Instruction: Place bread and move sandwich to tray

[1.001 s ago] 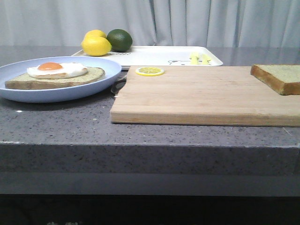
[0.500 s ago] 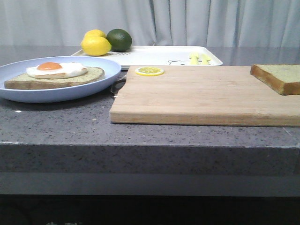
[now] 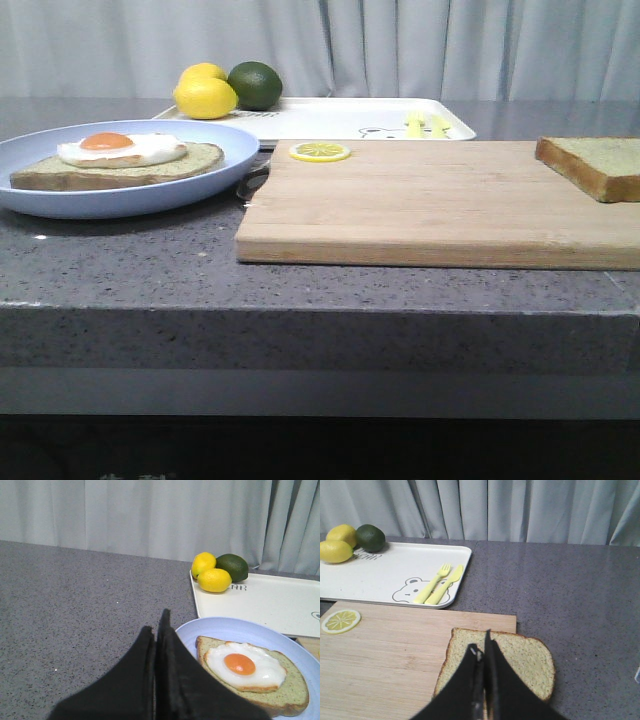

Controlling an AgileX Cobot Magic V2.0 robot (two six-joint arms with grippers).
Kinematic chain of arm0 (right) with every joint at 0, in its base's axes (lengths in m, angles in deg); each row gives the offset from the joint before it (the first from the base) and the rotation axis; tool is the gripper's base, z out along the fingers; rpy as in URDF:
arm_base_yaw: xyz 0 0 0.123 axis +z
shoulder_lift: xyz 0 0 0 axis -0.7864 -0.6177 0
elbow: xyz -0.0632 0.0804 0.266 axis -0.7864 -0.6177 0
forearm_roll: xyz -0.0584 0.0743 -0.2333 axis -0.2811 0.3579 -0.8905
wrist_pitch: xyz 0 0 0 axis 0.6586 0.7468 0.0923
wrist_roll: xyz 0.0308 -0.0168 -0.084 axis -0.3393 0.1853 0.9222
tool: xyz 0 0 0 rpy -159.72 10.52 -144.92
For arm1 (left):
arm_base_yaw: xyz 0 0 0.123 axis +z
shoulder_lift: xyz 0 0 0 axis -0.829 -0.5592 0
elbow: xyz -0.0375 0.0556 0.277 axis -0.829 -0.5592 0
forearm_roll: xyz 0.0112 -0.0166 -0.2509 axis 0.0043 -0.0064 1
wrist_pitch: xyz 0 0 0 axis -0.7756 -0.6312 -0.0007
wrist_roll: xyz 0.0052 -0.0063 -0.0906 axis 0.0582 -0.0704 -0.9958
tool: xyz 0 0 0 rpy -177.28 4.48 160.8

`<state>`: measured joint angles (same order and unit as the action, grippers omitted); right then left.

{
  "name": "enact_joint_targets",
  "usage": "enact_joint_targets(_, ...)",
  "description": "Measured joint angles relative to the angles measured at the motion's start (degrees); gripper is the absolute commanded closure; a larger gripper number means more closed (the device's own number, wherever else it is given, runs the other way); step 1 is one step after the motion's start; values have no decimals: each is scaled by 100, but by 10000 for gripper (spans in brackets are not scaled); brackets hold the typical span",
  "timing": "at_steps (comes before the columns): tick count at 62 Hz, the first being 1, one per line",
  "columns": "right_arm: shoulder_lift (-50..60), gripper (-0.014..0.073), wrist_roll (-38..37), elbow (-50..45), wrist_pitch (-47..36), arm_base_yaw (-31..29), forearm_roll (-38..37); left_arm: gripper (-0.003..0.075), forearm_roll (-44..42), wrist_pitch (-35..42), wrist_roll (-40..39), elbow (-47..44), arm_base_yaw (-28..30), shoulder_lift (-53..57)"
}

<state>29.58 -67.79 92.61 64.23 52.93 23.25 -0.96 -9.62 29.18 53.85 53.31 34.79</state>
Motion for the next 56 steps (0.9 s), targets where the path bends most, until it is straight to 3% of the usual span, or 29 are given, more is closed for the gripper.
enact_joint_targets(10, -74, 678, 0, 10, -33, 0, 0, 735, 0, 0, 0, 22, 0, -120)
enact_joint_targets(16, -74, 570, 0, 10, -56, 0, 0, 680, 0, 31, 0, 22, 0, -120)
enact_joint_targets(21, -74, 424, 0, 10, -69, 0, 0, 554, 0, 31, 0, 22, 0, -120)
enact_joint_targets(30, -74, 136, 0, 10, -69, 0, 0, 218, 0, 74, 0, 22, 0, -120)
enact_joint_targets(36, -74, 28, 0, 10, -72, 0, 51, 95, 0, 85, 0, 26, 0, -120)
enact_joint_targets(56, -423, 10, 0, 356, 106, 0, 439, 92, 0, 121, 0, 26, 0, -120)
